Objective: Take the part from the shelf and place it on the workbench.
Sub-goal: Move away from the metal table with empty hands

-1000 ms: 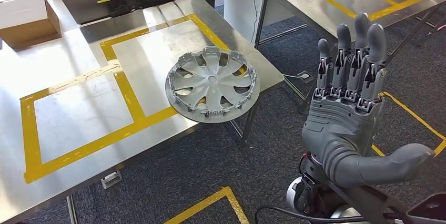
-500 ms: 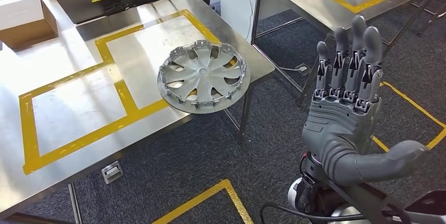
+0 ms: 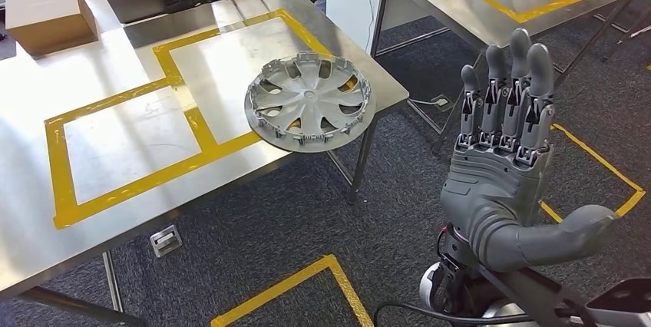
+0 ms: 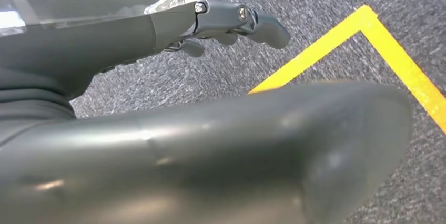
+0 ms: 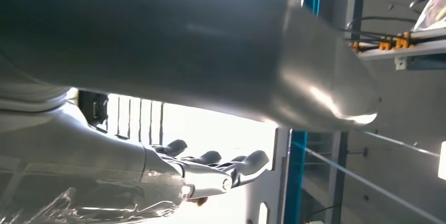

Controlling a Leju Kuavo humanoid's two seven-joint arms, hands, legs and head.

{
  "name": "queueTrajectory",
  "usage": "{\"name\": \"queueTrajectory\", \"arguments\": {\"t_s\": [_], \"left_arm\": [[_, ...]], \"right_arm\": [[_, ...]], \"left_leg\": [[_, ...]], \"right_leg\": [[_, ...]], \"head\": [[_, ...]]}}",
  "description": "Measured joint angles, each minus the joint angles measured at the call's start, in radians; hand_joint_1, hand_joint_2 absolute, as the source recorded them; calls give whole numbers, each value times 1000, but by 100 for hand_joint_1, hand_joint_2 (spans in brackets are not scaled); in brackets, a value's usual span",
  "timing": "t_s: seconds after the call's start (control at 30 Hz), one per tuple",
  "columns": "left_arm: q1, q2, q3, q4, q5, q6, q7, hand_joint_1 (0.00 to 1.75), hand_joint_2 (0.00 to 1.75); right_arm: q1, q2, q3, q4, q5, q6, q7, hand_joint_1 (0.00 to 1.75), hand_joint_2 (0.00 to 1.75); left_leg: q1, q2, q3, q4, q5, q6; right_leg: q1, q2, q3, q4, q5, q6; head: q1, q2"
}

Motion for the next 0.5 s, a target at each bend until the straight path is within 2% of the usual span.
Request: {"name": "queueTrajectory", "arguments": {"t_s": [0.07, 0.1, 0.13, 0.17, 0.23, 0.27, 0.3, 0.4, 0.43, 0.5], "left_arm": [[0, 0, 0, 0, 2, 0, -1, 0, 0], [0, 0, 0, 0, 3, 0, -1, 0, 0], [0, 0, 0, 0, 3, 0, -1, 0, 0], [1, 0, 0, 0, 4, 0, -1, 0, 0], [0, 0, 0, 0, 5, 0, -2, 0, 0], [0, 0, 0, 0, 5, 0, -2, 0, 0], [0, -1, 0, 0, 5, 1, -3, 0, 0], [0, -1, 0, 0, 6, 2, -3, 0, 0], [0, -1, 0, 0, 6, 2, -3, 0, 0], [1, -1, 0, 0, 6, 2, -3, 0, 0]], "right_arm": [[4, 0, -3, 1, 0, 0, 0, 0, 0], [6, 0, -4, 1, -1, 0, 0, 0, 0], [8, 0, -4, 2, -2, 0, 0, 0, 0], [9, 0, -5, 2, -4, 0, 0, 0, 0], [10, 0, -7, 3, -10, 0, 0, 0, 0], [10, 0, -8, 3, -13, 0, 0, 0, 0], [10, 0, -8, 3, -17, 0, 0, 0, 0], [12, 0, -9, 3, -22, 1, 0, 0, 0], [12, 0, -9, 3, -23, 1, 0, 0, 0], [12, 1, -9, 3, -23, 1, 0, 0, 0]], "left_leg": [[-2, 1, -17, 2, 10, 5], [-3, 1, -25, 3, 15, 5], [-4, 1, -32, 5, 20, 5], [-5, 1, -37, 6, 23, 4], [-7, 1, -43, 9, 29, 0], [-8, 1, -47, 11, 32, -5], [-9, 1, -52, 13, 35, -10], [-6, 1, -63, 14, 44, -30], [-5, 0, -66, 22, 33, -37], [-3, -1, -90, 89, -27, -47]], "right_leg": [[-1, 0, -44, 127, -72, 3], [-1, 0, -53, 167, -87, 4], [0, 0, -45, 172, -84, 3], [0, 0, -18, 137, -62, 1], [3, 0, 67, -1, -6, -8], [5, 0, 98, -61, 12, -13], [8, 1, 115, -97, 20, -17], [10, 1, 108, -113, 30, -32], [8, 0, 106, -116, 36, -39], [4, -4, 99, -122, 48, -50]], "head": [[3, 0], [4, 0], [4, 0], [5, 0], [5, 0], [6, 0], [5, 0], [5, 0], [5, 0], [2, 0]]}}
